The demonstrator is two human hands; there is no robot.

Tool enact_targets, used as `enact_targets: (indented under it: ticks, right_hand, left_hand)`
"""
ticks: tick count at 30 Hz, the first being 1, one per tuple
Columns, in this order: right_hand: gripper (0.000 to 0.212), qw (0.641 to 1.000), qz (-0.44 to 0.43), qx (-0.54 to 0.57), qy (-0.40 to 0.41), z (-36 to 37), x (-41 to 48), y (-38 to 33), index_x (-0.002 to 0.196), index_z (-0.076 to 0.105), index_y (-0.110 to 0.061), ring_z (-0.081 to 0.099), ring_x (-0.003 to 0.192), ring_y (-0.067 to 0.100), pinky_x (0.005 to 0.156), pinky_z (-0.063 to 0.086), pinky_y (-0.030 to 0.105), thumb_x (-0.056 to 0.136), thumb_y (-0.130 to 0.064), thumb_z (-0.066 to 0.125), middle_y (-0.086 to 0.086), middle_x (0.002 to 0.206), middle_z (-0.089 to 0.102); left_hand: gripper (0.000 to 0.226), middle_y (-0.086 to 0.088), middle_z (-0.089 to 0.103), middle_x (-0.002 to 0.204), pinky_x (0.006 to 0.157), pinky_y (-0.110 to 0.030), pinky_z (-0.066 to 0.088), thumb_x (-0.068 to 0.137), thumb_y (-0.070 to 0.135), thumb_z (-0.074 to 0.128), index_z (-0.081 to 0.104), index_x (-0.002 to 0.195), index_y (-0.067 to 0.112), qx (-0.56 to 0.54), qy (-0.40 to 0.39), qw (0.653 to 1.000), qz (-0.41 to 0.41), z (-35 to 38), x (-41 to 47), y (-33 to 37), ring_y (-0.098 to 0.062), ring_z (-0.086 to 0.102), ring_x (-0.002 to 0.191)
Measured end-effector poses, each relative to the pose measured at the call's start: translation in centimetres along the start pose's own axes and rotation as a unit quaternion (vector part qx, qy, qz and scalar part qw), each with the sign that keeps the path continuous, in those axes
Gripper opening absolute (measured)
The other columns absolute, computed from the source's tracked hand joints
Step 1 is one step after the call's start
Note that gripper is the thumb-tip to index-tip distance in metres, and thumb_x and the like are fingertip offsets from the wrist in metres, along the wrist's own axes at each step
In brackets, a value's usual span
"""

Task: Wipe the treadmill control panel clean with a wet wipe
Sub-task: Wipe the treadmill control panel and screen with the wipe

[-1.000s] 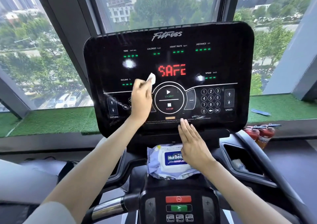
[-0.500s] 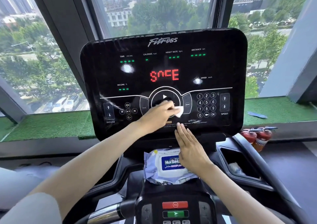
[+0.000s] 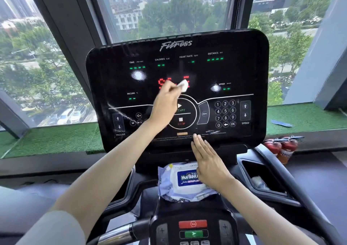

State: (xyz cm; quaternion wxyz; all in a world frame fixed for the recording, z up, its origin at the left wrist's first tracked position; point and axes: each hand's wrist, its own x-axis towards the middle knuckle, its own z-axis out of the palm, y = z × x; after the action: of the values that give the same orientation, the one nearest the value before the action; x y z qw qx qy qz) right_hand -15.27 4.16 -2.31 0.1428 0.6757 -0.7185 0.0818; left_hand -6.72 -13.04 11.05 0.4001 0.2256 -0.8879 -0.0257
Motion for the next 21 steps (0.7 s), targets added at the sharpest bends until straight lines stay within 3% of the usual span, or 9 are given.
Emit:
enact_targets:
  ticks: [2, 6, 8, 10, 12, 14, 17, 19, 21]
  right_hand:
    - [0.079, 1.0, 0.001, -0.002, -0.001, -0.1, 0.0, 0.0, 0.134, 0.039, 0.009, 0.023, 0.139, 0.032, 0.11, 0.015, 0.042, 0.06, -0.007, 0.059, 0.025, 0.148, 0.025]
    - [0.078, 1.0, -0.005, -0.012, -0.001, -0.2, -0.1, 0.2, 0.133, 0.04, 0.01, 0.024, 0.138, 0.033, 0.109, 0.014, 0.042, 0.06, -0.009, 0.06, 0.027, 0.147, 0.026]
    - [0.079, 1.0, -0.007, -0.017, -0.001, -0.3, -0.1, 0.1, 0.135, 0.038, 0.009, 0.022, 0.139, 0.033, 0.11, 0.013, 0.042, 0.061, -0.009, 0.059, 0.026, 0.148, 0.024]
    - [0.081, 1.0, -0.006, -0.022, 0.002, -0.2, -0.1, 0.1, 0.136, 0.036, 0.009, 0.021, 0.139, 0.033, 0.11, 0.013, 0.042, 0.061, -0.01, 0.059, 0.026, 0.149, 0.023]
    - [0.082, 1.0, -0.007, -0.026, 0.001, -0.2, -0.1, 0.1, 0.137, 0.035, 0.009, 0.02, 0.14, 0.033, 0.11, 0.013, 0.042, 0.061, -0.011, 0.059, 0.026, 0.149, 0.023]
    - [0.082, 0.999, -0.015, -0.033, -0.001, -0.1, -0.1, 0.1, 0.138, 0.032, 0.009, 0.017, 0.14, 0.033, 0.11, 0.012, 0.043, 0.063, -0.012, 0.058, 0.026, 0.15, 0.02]
    - [0.074, 0.999, -0.006, -0.046, 0.003, 0.0, -0.8, 0.6, 0.139, 0.03, 0.008, 0.017, 0.14, 0.033, 0.11, 0.014, 0.044, 0.071, -0.012, 0.051, 0.027, 0.149, 0.021]
    - [0.064, 0.999, 0.014, -0.049, 0.015, 0.1, -1.6, 1.6, 0.139, 0.029, 0.01, 0.02, 0.14, 0.034, 0.11, 0.015, 0.044, 0.078, -0.01, 0.034, 0.028, 0.148, 0.025]
    - [0.06, 0.998, 0.021, -0.054, 0.019, 0.2, -2.2, 2.3, 0.138, 0.03, 0.01, 0.024, 0.139, 0.034, 0.111, 0.015, 0.044, 0.081, -0.007, 0.025, 0.027, 0.146, 0.029]
  left_hand:
    - [0.031, -0.008, 0.054, 0.094, 0.062, -0.036, 0.051, 0.084, -0.007, 0.056, 0.064, 0.11, 0.006, 0.013, 0.001, 1.0, 0.011, 0.7, -0.5, 0.3, -0.02, 0.049, 0.084]
    - [0.041, -0.003, 0.055, 0.095, 0.056, -0.033, 0.051, 0.072, -0.016, 0.056, 0.065, 0.103, 0.011, 0.051, -0.201, 0.958, 0.196, 1.3, -3.4, 1.2, -0.017, 0.047, 0.09]
    - [0.04, -0.004, 0.055, 0.095, 0.062, -0.029, 0.049, 0.076, -0.015, 0.054, 0.066, 0.104, 0.011, 0.038, -0.157, 0.977, 0.139, 0.4, -2.0, 0.5, -0.016, 0.049, 0.092]
    - [0.033, -0.006, 0.056, 0.093, 0.066, -0.031, 0.049, 0.082, -0.011, 0.055, 0.067, 0.106, 0.008, 0.012, -0.033, 0.999, 0.027, 0.0, -0.6, 0.1, -0.019, 0.051, 0.089]
    - [0.031, -0.006, 0.057, 0.091, 0.065, -0.034, 0.05, 0.08, -0.01, 0.057, 0.067, 0.104, 0.008, 0.0, 0.023, 1.0, -0.017, 0.5, -1.0, 0.5, -0.02, 0.05, 0.086]
    - [0.035, -0.003, 0.057, 0.092, 0.058, -0.036, 0.051, 0.075, -0.013, 0.057, 0.066, 0.099, 0.011, 0.018, -0.067, 0.996, 0.063, 1.8, -3.2, 1.5, -0.017, 0.045, 0.087]
    - [0.045, -0.003, 0.055, 0.094, 0.046, -0.033, 0.048, 0.068, -0.015, 0.059, 0.062, 0.105, 0.011, 0.062, -0.215, 0.954, 0.199, 1.9, -5.9, 1.6, -0.016, 0.041, 0.089]
    - [0.043, -0.006, 0.054, 0.094, 0.049, -0.034, 0.05, 0.071, -0.013, 0.058, 0.063, 0.107, 0.01, 0.06, -0.179, 0.971, 0.15, 1.4, -4.9, 0.8, -0.016, 0.043, 0.09]
    - [0.042, -0.005, 0.053, 0.095, 0.056, -0.032, 0.05, 0.077, -0.01, 0.057, 0.064, 0.112, 0.012, 0.035, -0.078, 0.996, 0.025, 1.1, -4.1, 0.6, -0.016, 0.046, 0.09]
